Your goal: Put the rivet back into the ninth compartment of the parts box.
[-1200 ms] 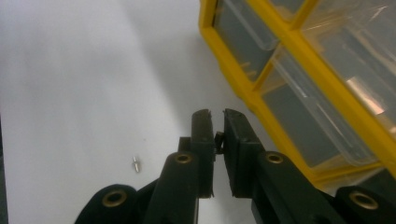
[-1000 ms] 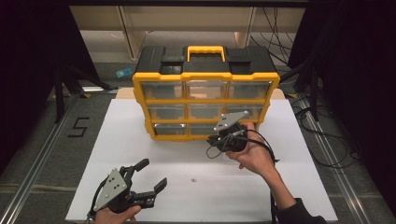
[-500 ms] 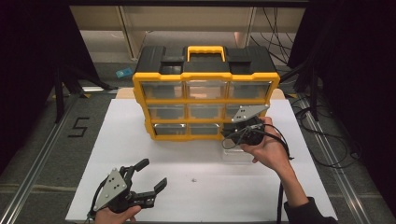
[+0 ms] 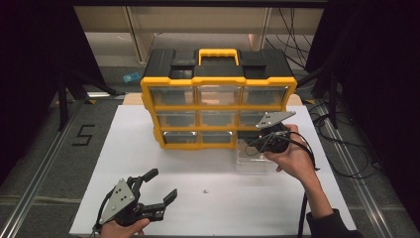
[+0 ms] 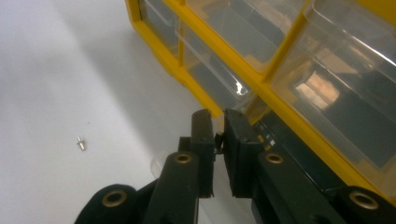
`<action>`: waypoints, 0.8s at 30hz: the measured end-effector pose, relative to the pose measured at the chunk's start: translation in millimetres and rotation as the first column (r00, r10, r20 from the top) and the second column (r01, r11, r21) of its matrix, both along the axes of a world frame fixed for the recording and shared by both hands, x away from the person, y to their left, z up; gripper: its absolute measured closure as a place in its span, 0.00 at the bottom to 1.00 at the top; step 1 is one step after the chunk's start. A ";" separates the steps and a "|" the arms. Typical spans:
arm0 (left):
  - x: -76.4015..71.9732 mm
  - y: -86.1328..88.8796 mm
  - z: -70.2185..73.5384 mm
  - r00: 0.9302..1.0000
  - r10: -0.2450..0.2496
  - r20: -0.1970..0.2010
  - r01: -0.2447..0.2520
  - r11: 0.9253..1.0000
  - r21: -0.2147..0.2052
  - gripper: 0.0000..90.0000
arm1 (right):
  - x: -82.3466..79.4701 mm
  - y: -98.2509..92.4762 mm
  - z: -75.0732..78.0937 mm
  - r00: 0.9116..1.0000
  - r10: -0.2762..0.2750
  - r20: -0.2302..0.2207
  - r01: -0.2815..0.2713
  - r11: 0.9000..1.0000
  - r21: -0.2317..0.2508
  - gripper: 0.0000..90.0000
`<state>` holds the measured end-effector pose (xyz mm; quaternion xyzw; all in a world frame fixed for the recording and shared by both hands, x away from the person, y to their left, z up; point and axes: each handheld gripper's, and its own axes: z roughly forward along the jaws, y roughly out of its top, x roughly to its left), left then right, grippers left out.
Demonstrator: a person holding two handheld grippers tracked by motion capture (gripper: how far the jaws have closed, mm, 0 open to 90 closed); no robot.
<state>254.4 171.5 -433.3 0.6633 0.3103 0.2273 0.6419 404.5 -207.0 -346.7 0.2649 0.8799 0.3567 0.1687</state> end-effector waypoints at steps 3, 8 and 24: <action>-0.2 0.2 0.2 1.000 0.002 -0.002 -0.002 1.000 0.003 0.18 | -0.3 -1.6 -1.1 1.000 -0.023 -0.011 0.023 1.000 -0.006 0.93; 0.4 -0.3 -0.3 1.000 -0.002 0.005 0.002 1.000 -0.007 0.18 | 2.1 -4.0 -7.4 0.999 -0.035 -0.022 0.035 0.999 -0.005 0.93; -0.2 -0.1 0.1 1.000 -0.001 0.001 0.001 1.000 0.001 0.18 | 10.9 -2.2 -33.1 0.995 -0.056 -0.087 0.051 0.996 -0.067 0.92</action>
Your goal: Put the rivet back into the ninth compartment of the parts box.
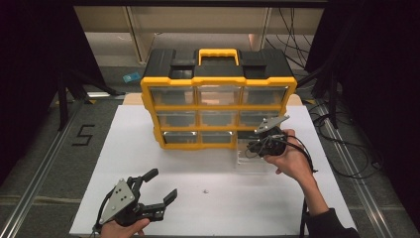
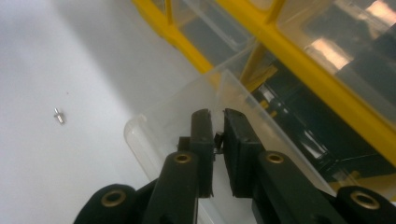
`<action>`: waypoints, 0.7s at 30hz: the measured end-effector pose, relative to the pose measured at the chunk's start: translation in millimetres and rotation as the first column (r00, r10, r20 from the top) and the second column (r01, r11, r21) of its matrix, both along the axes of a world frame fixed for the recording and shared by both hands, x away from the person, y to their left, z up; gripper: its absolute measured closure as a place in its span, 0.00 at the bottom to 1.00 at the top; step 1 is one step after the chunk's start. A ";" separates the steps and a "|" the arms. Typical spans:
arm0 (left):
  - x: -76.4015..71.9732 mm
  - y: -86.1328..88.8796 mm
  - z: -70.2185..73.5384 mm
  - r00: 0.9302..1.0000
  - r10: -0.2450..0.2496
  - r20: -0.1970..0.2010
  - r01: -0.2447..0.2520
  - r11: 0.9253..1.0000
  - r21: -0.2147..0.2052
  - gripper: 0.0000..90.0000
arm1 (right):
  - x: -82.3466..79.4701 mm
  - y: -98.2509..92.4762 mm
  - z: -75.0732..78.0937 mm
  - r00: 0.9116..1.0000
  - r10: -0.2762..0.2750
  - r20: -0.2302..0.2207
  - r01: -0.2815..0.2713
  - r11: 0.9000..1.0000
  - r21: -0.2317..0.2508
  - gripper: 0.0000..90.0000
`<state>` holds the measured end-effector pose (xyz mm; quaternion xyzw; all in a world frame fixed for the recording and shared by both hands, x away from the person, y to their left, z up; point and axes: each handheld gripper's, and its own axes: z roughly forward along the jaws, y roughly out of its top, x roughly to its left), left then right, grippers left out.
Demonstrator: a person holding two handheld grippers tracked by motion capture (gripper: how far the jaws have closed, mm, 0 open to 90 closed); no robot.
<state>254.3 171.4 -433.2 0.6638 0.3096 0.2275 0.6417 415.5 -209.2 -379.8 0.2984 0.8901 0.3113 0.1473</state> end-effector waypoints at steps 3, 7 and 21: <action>-0.1 0.0 0.1 1.000 0.001 0.000 -0.001 1.000 0.000 0.18 | 1.7 0.9 -3.3 1.000 0.011 0.010 -0.011 1.000 0.015 0.88; 0.1 0.0 0.1 1.000 0.000 0.000 0.000 1.000 -0.001 0.18 | 1.4 1.5 -0.2 1.000 0.011 0.012 -0.012 1.000 0.009 0.75; -0.2 0.1 0.1 1.000 0.002 -0.001 -0.002 1.000 0.004 0.18 | -22.4 33.3 27.3 0.990 0.090 0.108 -0.096 0.994 0.053 0.47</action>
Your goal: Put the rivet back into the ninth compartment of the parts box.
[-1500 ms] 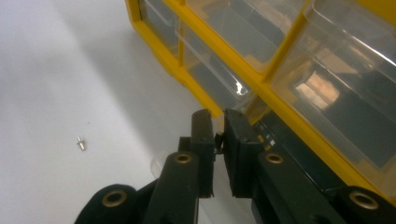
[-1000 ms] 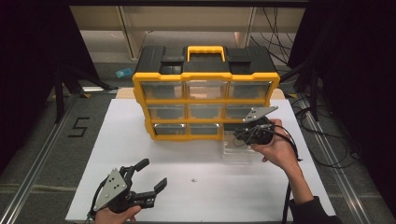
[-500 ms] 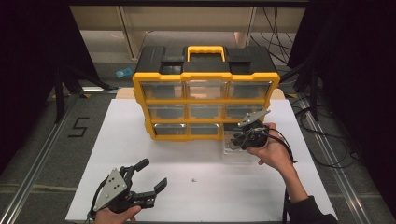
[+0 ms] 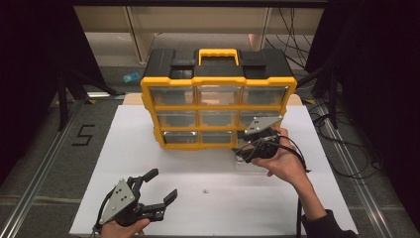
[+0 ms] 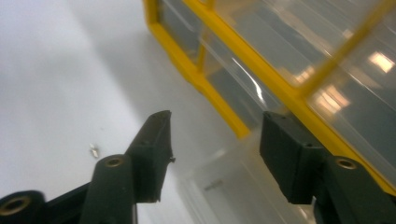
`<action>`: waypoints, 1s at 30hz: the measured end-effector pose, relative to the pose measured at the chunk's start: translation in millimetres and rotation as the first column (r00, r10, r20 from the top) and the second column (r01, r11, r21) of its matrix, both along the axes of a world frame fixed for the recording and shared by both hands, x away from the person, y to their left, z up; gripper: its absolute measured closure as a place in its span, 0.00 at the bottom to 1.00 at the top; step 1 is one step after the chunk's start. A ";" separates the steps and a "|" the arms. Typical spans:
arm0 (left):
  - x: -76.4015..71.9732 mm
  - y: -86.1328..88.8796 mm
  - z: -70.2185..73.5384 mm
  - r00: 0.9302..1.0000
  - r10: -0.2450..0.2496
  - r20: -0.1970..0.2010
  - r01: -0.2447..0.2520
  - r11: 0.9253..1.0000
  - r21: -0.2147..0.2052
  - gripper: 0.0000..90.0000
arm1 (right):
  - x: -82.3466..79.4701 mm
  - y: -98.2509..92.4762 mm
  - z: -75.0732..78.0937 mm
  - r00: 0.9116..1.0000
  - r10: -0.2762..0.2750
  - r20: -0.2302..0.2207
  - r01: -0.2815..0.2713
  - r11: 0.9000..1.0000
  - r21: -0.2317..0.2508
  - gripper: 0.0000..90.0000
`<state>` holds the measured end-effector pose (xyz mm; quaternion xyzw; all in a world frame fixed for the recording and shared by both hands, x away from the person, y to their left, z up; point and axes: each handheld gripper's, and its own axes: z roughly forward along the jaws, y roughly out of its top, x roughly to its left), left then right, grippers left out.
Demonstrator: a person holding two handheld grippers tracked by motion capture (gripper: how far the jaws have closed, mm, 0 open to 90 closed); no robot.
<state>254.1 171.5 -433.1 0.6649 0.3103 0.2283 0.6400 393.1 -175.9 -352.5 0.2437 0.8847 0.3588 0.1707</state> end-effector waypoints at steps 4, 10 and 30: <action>-0.1 -0.3 0.0 1.000 -0.002 0.001 0.002 1.000 0.001 0.18 | -6.1 13.9 -2.4 0.999 0.031 -0.006 -0.031 1.000 0.005 0.43; 0.1 -0.2 0.0 1.000 0.000 -0.002 0.000 1.000 0.000 0.18 | -14.3 33.1 -7.3 0.996 0.089 -0.013 -0.089 0.996 -0.006 0.38; 0.4 -0.1 -0.4 1.000 -0.001 0.000 0.001 1.000 -0.005 0.18 | -27.0 92.4 -67.3 0.958 0.230 -0.172 -0.257 0.954 -0.156 0.41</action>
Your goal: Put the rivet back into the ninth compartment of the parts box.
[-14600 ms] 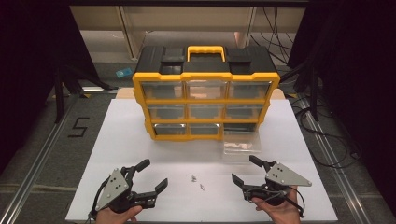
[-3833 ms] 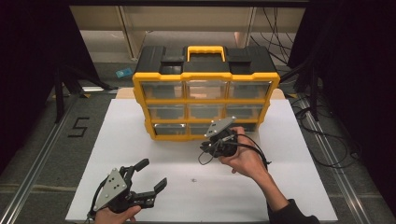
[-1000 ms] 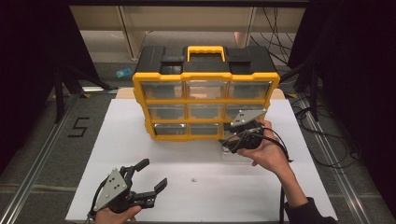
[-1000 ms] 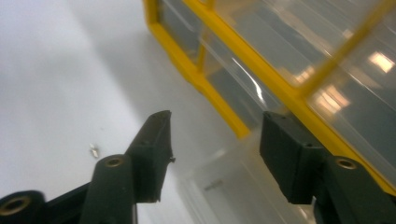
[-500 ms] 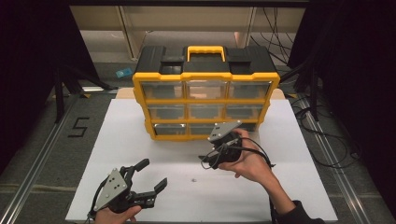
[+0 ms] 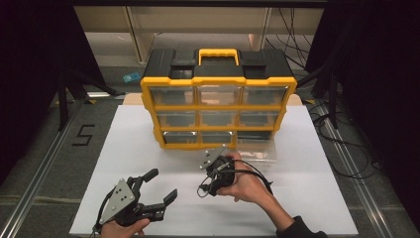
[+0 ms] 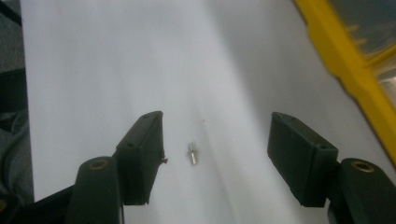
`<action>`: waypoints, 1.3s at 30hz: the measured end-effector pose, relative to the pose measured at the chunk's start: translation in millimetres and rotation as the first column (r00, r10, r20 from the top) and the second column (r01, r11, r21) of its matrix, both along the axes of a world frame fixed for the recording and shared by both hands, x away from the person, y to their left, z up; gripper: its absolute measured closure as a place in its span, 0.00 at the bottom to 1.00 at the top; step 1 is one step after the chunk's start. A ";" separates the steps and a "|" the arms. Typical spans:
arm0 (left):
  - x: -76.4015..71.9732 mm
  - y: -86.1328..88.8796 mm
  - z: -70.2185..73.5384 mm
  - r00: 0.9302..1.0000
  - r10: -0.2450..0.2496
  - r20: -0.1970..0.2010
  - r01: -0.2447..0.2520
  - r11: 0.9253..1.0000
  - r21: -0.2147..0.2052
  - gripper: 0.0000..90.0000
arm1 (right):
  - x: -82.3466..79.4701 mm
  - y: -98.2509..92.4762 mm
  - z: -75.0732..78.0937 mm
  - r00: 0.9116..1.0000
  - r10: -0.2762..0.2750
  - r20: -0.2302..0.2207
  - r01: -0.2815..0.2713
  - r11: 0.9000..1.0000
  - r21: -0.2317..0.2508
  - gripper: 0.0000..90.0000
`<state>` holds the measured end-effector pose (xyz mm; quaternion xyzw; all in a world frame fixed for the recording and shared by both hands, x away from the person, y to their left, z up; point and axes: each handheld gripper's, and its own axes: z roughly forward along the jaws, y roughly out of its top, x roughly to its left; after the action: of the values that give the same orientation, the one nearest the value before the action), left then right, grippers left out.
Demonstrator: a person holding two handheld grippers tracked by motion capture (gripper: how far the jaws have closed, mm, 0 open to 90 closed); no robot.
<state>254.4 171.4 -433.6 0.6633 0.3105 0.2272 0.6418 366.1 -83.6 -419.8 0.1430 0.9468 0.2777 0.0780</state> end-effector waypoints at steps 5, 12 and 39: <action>0.0 0.1 0.0 1.000 0.000 0.000 0.000 1.000 0.002 0.18 | 0.8 4.4 -10.3 0.999 -0.017 -0.037 0.016 1.000 -0.025 0.42; 0.0 0.1 0.0 1.000 0.001 0.000 -0.001 1.000 0.002 0.18 | 1.3 11.1 -21.8 0.997 -0.013 -0.072 0.008 0.998 -0.057 0.45; -0.1 -0.2 -0.2 1.000 -0.002 0.000 0.002 1.000 0.003 0.18 | 3.0 19.8 -47.3 0.992 0.018 -0.124 -0.033 0.992 -0.125 0.93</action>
<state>254.3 171.2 -433.7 0.6647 0.3097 0.2270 0.6409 369.1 -63.7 -467.1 0.1425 0.9672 0.2086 0.0250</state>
